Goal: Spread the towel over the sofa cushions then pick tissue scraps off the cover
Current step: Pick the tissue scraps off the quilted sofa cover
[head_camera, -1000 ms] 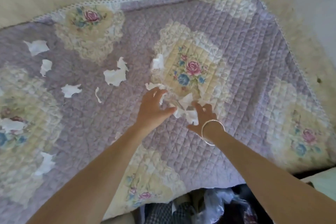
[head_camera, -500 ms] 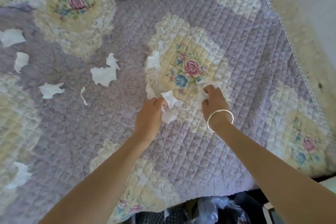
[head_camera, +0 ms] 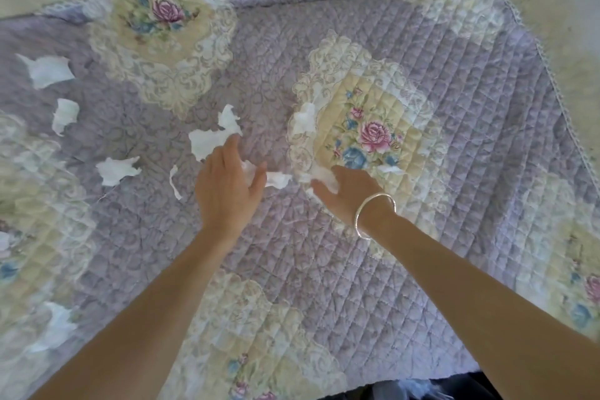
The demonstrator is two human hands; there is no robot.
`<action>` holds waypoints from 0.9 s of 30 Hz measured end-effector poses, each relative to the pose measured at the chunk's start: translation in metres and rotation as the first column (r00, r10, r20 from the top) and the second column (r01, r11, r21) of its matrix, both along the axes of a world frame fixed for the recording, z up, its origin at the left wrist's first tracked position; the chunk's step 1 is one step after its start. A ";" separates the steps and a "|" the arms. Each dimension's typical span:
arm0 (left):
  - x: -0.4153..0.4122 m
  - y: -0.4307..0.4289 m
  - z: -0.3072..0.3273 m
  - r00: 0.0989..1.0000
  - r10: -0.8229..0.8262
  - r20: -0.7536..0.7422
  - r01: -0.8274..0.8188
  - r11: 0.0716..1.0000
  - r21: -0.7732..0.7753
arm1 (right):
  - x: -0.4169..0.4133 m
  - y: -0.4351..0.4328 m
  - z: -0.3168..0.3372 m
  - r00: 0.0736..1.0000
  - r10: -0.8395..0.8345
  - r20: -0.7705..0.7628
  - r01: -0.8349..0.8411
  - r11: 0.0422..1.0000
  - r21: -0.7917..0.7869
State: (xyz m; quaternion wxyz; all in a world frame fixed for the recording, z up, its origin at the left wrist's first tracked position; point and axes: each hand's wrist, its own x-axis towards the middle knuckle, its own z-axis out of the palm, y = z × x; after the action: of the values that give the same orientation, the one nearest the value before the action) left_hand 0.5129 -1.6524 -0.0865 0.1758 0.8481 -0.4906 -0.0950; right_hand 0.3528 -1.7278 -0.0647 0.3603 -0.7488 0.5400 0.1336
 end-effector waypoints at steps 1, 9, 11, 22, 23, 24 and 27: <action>0.008 -0.001 -0.003 0.999 0.002 0.039 -0.004 0.999 0.040 | 0.005 0.002 -0.003 0.997 0.045 -0.063 -0.046 0.999 -0.007; 0.044 -0.020 -0.032 0.992 -0.003 0.123 -0.024 0.977 0.213 | 0.026 -0.002 -0.023 0.961 0.152 -0.230 -0.185 0.974 -0.127; 0.044 -0.020 -0.032 0.998 -0.001 0.069 -0.010 0.987 0.163 | 0.026 -0.008 -0.022 0.975 0.139 -0.176 -0.167 0.973 -0.161; 0.049 -0.007 -0.022 0.992 -0.086 -0.094 0.081 0.995 -0.054 | 0.078 -0.062 -0.009 0.992 0.000 0.126 0.036 0.959 -0.281; 0.052 -0.003 -0.020 0.993 -0.075 -0.090 0.069 0.995 -0.076 | 0.081 -0.061 -0.010 0.997 0.034 0.071 -0.012 0.957 -0.289; 0.056 0.002 -0.017 0.995 -0.054 -0.086 0.045 0.994 -0.101 | 0.083 -0.060 -0.012 0.998 0.060 0.006 -0.056 0.955 -0.292; 0.069 0.020 -0.012 0.996 0.074 -0.041 -0.078 0.992 -0.101 | 0.089 -0.048 -0.019 0.985 0.085 -0.150 -0.128 0.943 -0.306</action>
State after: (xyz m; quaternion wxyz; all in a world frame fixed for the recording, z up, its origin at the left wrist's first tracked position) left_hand 0.5820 -1.6323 -0.0988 0.2317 0.8541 -0.4589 -0.0785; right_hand 0.4414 -1.7758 -0.0838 0.1914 -0.8140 0.5362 0.1152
